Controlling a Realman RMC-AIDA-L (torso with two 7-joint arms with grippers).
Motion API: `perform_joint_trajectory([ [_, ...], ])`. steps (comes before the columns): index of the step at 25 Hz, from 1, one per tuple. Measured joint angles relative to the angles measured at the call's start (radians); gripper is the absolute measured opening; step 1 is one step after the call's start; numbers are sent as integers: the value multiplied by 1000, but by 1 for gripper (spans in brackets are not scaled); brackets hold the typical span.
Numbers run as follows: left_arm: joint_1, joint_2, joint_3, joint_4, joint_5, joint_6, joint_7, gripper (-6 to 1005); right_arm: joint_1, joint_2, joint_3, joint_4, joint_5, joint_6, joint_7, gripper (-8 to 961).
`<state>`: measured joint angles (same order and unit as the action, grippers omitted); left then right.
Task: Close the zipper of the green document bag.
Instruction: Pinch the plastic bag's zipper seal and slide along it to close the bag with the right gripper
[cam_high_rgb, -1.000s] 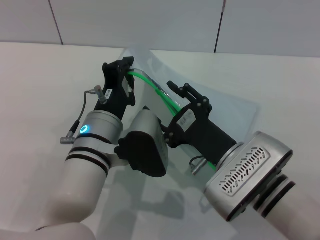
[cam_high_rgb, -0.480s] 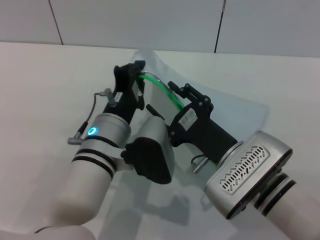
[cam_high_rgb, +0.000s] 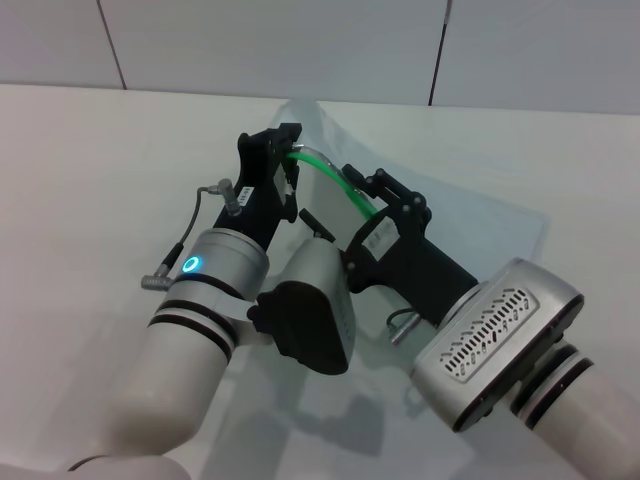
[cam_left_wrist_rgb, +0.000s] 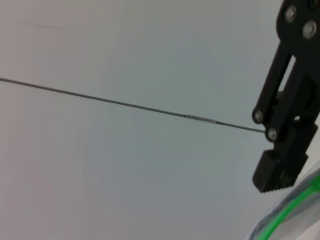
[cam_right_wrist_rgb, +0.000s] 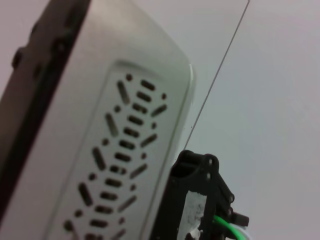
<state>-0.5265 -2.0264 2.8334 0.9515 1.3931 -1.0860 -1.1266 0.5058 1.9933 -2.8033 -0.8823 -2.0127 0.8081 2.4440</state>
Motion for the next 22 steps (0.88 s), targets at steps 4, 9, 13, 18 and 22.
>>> perform_joint_trajectory([
  [4,2,0,1,1,9,0,1,57,0,1,2,8,1,1,4,622],
  [9,2,0,1,1,10,-1,2,58,0,2,8,13,2,5,6,614],
  [13,2,0,1,2,11,-1,11,58,1,3,12,17,2,8,6,610],
  [18,2,0,1,3,11,-4,13,58,0,6,23,25,2,9,7,605],
  [22,4,0,1,3,11,-9,13,58,0,6,29,29,3,7,8,575],
])
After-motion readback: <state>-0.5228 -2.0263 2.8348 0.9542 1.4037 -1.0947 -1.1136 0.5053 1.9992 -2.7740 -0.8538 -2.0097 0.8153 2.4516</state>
